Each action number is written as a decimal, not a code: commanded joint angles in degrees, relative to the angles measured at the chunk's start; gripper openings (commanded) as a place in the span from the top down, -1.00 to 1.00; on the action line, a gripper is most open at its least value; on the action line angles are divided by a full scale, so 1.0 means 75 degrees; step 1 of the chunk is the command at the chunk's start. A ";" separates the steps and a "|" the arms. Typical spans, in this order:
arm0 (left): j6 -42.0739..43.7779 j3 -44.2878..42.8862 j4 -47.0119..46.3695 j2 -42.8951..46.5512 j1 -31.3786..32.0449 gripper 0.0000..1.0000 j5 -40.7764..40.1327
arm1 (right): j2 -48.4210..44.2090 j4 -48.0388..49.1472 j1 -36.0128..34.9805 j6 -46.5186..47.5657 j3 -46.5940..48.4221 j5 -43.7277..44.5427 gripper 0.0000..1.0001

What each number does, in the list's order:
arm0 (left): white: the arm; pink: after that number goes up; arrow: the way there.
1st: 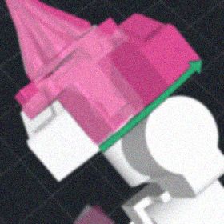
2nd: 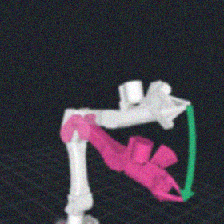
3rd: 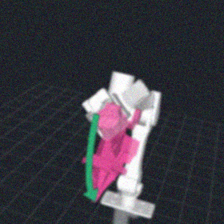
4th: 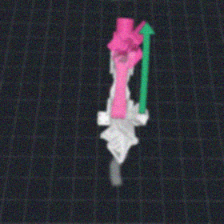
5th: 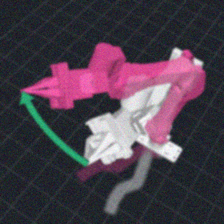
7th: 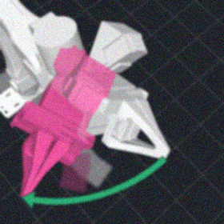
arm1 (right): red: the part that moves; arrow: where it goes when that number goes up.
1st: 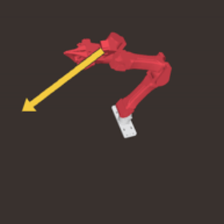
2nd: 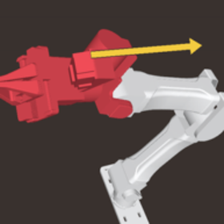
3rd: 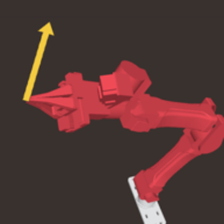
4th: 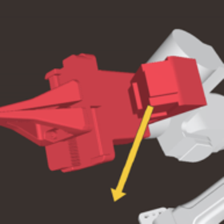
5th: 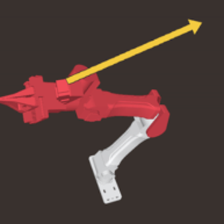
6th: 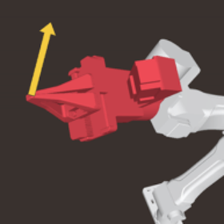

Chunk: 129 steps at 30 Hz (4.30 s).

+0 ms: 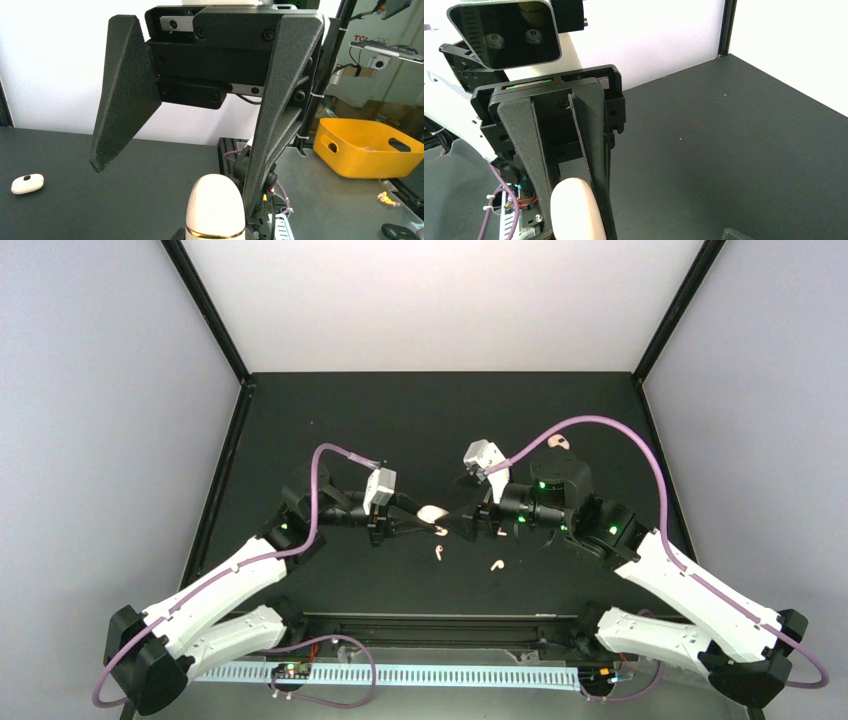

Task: Insert the wireless bluetooth earbuds into the charging case
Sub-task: Open the charging case, then adjust the charging case.

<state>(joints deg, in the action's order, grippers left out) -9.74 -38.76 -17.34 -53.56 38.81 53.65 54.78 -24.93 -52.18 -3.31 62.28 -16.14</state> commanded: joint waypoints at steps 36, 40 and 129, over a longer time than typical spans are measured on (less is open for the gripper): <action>0.0214 -0.0379 0.0376 0.0306 0.0381 0.97 0.0281 | -0.0273 -0.0431 -0.0062 -0.0574 0.0274 0.1635 -0.65; 0.0412 -0.0386 0.0652 0.0467 0.0380 0.97 0.0089 | -0.0581 -0.0435 -0.0062 -0.0653 0.0262 0.1430 -0.64; -0.1275 -0.0172 -0.0983 0.0732 0.0439 0.97 0.0424 | 0.0102 0.1547 0.0460 -0.2236 0.0163 -0.3140 0.28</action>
<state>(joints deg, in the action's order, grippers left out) -20.97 -37.39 -23.94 -47.77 41.74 55.83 55.16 -15.03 -48.51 -19.00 62.26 -38.28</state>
